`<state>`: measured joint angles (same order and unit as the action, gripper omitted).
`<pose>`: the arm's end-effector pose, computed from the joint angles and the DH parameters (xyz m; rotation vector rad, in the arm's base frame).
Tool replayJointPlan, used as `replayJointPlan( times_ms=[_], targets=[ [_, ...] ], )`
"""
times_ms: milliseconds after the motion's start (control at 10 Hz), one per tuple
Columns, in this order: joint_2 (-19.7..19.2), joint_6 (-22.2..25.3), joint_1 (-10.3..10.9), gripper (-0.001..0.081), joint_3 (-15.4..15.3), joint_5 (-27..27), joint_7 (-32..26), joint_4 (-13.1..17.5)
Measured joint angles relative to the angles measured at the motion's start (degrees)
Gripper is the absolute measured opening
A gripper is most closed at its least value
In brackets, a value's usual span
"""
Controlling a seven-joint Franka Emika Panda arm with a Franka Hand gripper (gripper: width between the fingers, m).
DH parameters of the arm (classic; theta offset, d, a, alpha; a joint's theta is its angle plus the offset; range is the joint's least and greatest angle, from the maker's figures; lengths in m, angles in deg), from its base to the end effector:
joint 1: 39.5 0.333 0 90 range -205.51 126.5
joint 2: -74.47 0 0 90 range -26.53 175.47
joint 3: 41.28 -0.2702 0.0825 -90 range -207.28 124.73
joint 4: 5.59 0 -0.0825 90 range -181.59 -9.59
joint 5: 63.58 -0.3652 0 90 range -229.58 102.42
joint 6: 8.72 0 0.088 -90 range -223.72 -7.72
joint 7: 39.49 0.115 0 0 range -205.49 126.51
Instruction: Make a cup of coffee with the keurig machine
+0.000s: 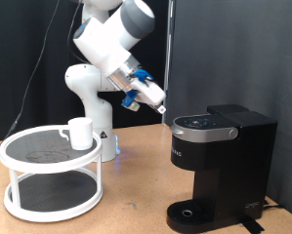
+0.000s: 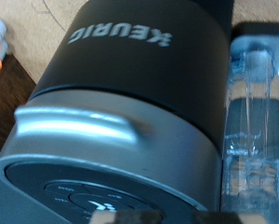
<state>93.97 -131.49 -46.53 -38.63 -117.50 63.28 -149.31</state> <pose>0.4329 -0.0331 0.3780 -0.7797 2.3823 0.7848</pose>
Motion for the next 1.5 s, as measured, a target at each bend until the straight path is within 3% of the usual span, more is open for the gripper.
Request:
replayJointPlan(
  times_ms=[400,500,600,900,1200,1500],
  targets=[
    [7.4,6.7,-3.8,0.0000,0.3,8.7,7.4,-4.5],
    [7.3,6.7,-3.7,0.0000,0.3,8.6,7.2,-4.5],
    [7.2,10.6,-3.8,0.0000,0.8,9.5,7.2,-4.2],
    [8.2,24.4,-5.3,0.0000,5.6,13.6,7.2,-3.0],
    [12.1,26.0,-8.1,0.0000,9.2,14.2,4.4,-3.6],
    [14.2,33.9,-10.3,0.0000,13.9,20.4,1.4,-2.3]
  ],
)
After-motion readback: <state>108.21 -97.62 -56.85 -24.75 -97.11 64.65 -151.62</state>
